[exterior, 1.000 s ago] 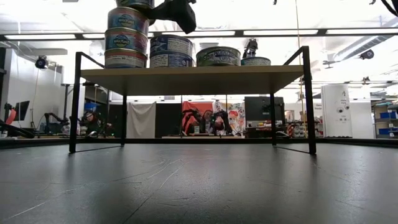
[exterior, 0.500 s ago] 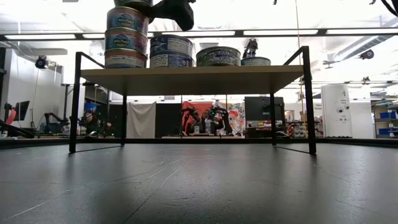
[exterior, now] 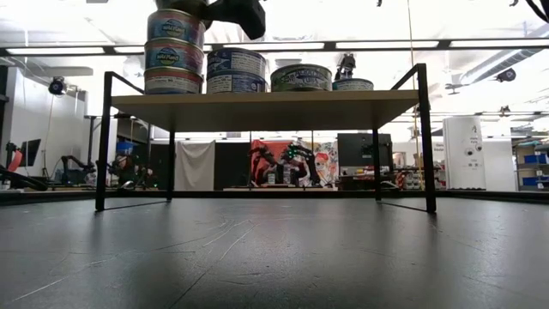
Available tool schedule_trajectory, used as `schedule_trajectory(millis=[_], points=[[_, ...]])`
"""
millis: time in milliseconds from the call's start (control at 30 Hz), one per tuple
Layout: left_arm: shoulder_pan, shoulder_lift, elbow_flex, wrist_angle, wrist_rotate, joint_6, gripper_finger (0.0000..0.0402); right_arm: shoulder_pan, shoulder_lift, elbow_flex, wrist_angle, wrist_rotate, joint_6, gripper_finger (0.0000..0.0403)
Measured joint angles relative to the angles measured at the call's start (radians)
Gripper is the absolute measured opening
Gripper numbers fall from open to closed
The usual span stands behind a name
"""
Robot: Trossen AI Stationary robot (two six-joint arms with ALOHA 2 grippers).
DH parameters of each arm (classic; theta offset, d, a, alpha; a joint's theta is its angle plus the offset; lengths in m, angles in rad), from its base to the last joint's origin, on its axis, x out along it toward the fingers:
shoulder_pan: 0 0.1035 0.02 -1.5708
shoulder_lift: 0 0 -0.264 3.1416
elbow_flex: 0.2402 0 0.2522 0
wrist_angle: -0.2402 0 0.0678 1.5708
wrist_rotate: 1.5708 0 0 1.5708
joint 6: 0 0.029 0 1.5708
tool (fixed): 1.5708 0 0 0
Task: Stack canned seafood by type on shelf
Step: Stack the blue tuna can on the blue tuna can
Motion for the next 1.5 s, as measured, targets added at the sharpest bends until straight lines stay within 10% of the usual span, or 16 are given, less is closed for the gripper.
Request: schedule_trajectory(millis=[1500], points=[[0.000, 0.047, 0.000, 0.059, -0.002, 0.028, 0.0304, -0.004, 0.032, 0.000, 0.038, 0.039, 0.115, 0.0315]])
